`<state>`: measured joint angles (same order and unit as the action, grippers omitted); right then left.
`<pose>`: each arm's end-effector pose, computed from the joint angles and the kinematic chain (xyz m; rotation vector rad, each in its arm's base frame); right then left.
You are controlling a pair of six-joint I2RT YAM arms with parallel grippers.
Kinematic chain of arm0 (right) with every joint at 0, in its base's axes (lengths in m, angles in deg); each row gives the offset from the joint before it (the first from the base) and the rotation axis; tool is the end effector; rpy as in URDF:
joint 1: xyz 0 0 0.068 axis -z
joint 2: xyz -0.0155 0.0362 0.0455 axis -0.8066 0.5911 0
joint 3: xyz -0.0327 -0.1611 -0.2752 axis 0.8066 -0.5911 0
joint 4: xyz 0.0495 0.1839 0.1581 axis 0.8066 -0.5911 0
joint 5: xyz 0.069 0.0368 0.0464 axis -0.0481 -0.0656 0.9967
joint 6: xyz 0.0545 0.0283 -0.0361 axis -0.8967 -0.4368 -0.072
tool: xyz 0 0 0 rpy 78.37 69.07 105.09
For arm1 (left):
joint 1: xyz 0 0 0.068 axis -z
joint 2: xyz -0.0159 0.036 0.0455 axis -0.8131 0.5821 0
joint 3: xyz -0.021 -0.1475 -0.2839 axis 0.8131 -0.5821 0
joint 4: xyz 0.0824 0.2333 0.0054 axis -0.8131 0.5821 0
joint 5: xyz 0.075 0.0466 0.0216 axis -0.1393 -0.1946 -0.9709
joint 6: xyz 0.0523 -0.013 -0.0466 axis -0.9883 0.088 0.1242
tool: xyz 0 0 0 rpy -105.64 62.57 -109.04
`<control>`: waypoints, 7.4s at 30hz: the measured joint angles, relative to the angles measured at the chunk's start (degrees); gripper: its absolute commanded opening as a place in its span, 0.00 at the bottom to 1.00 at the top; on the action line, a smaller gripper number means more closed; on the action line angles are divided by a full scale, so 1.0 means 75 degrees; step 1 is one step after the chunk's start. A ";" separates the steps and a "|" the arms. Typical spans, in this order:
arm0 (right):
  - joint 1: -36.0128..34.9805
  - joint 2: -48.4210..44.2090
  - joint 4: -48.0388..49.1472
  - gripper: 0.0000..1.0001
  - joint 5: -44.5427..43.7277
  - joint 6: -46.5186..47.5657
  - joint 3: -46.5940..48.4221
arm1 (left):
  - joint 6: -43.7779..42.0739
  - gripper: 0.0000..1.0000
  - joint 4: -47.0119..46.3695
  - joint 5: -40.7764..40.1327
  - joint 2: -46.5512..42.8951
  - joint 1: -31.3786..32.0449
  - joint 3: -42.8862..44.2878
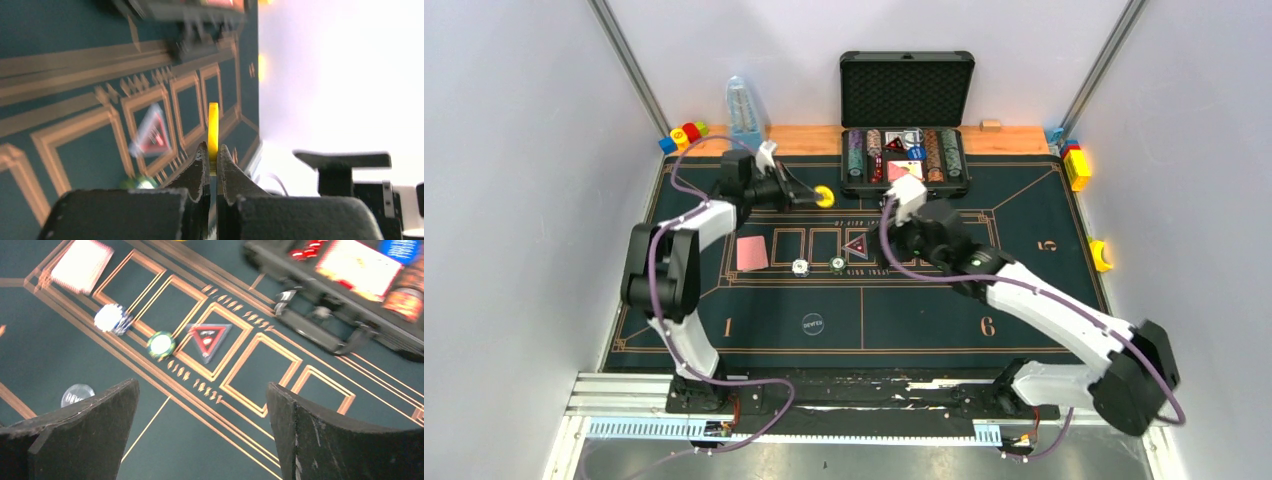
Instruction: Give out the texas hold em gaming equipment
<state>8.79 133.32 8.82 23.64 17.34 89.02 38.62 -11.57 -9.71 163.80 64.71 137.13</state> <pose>0.1965 0.1904 0.3322 -0.7582 1.9941 0.4034 0.3669 -0.1117 0.2667 -0.2535 2.2490 -1.5262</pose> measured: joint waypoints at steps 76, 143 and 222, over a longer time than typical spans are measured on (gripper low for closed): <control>0.1285 -0.0825 -0.1772 0.96 -0.2157 -0.4342 -0.1647 | -0.3016 0.76 0.6076 -0.7600 -0.0947 0.2967 -0.0108; 0.1285 -0.0484 -0.1644 0.95 -0.2192 -0.4240 -0.1649 | -0.2806 0.23 0.6811 -0.8043 -0.0460 0.2914 0.1017; 0.1285 -0.0691 -0.1647 0.95 -0.2451 -0.4220 -0.1670 | -0.2416 0.50 0.5957 -0.7257 -0.0175 0.2393 0.0388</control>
<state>18.43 128.14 -3.53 5.26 -14.30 76.50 20.50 33.11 -64.14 162.49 82.65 140.04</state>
